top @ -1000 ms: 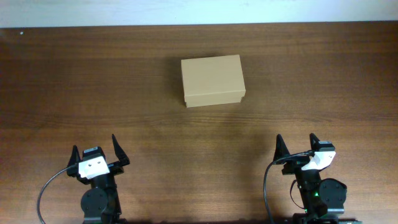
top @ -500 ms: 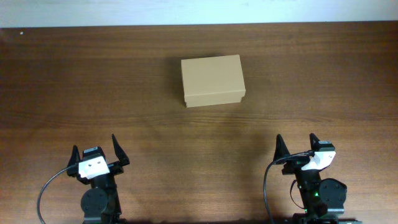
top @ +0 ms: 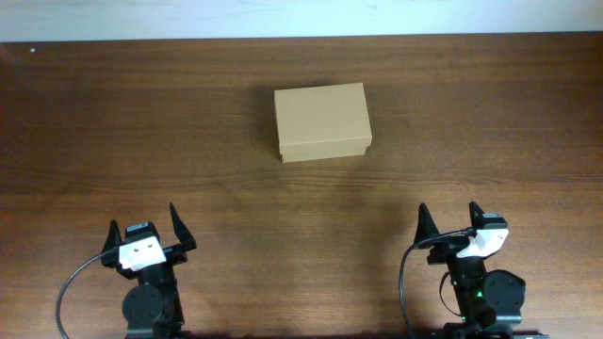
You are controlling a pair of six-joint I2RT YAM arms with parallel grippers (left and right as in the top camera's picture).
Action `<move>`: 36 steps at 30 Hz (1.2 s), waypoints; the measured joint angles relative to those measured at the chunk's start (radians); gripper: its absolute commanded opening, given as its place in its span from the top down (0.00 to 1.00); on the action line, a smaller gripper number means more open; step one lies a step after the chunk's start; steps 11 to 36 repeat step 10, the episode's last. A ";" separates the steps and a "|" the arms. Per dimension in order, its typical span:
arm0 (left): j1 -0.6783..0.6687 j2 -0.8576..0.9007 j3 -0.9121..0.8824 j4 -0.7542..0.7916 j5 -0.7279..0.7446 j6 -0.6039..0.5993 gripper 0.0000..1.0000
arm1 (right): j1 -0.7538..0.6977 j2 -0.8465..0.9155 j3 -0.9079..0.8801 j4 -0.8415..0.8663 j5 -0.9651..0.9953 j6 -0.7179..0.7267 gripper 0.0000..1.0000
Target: Pack container
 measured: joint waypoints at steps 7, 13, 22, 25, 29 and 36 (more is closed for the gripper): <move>0.000 0.000 0.000 0.000 0.000 0.000 0.00 | 0.000 0.000 0.000 0.000 0.000 0.000 0.01; 0.000 0.000 0.000 0.000 0.000 0.000 0.00 | 0.000 0.000 0.000 0.000 0.000 0.001 0.01; 0.000 0.000 0.000 0.000 0.000 0.000 0.00 | 0.000 0.000 0.000 0.000 0.000 0.001 0.01; 0.000 0.000 0.000 0.000 0.000 0.000 0.00 | 0.000 0.000 0.000 0.000 0.000 0.001 0.01; 0.000 0.000 0.000 0.000 0.000 0.000 0.00 | 0.000 0.000 0.000 0.000 0.000 0.001 0.01; 0.000 0.000 0.000 0.000 0.000 0.000 0.00 | 0.000 0.000 0.000 0.000 0.000 0.001 0.01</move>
